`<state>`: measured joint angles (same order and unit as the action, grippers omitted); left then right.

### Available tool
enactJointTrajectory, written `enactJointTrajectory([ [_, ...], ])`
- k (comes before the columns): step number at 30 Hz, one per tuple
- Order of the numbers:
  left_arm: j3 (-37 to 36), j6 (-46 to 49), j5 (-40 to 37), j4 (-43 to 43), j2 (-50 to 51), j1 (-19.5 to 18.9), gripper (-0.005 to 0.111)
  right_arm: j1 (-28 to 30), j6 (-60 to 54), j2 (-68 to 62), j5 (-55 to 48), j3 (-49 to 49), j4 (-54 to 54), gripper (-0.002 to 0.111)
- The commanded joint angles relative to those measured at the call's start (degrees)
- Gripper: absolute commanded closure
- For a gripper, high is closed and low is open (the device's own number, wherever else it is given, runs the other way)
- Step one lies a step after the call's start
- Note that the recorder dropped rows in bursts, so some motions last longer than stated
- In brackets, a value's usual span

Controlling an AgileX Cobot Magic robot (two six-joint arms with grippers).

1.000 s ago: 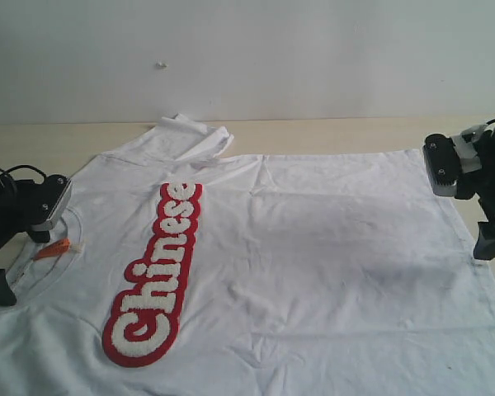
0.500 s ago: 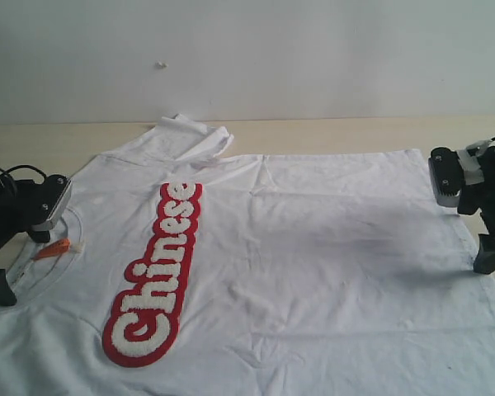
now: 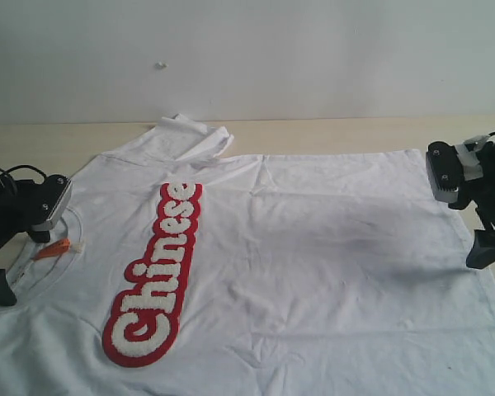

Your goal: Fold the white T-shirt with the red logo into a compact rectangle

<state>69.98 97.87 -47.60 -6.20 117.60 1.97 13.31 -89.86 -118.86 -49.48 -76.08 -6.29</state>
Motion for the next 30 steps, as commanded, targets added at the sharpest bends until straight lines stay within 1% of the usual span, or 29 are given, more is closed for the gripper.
enactJointTrajectory([
  [1, -0.5, -0.1, 2.7, 2.6, 1.5, -0.3, 0.002, 0.0, -0.8, -0.7, -0.2, -0.3, -0.2, 0.003],
  [7, -0.5, 0.0, 2.7, 2.6, 1.5, -0.3, 0.002, 0.0, 1.7, -1.1, -1.2, -0.3, 3.9, 0.003],
  [15, -0.5, 0.0, 2.7, 2.6, 1.5, -0.3, 0.002, -0.1, 1.5, -0.9, -1.2, -0.4, 3.7, 0.003],
  [21, -0.5, 0.0, 2.7, 2.6, 1.5, -0.3, 0.002, -1.6, 1.4, 1.8, -0.1, -0.4, 3.5, 0.003],
  [26, -0.5, 0.0, 2.7, 2.6, 1.5, -0.3, 0.002, -3.3, 1.6, 1.0, -0.8, -0.4, 4.1, 0.003],
  [30, -0.5, 0.0, 2.7, 2.6, 1.5, -0.3, 0.002, -3.3, 3.2, -0.6, -2.9, -0.4, 5.9, 0.003],
])
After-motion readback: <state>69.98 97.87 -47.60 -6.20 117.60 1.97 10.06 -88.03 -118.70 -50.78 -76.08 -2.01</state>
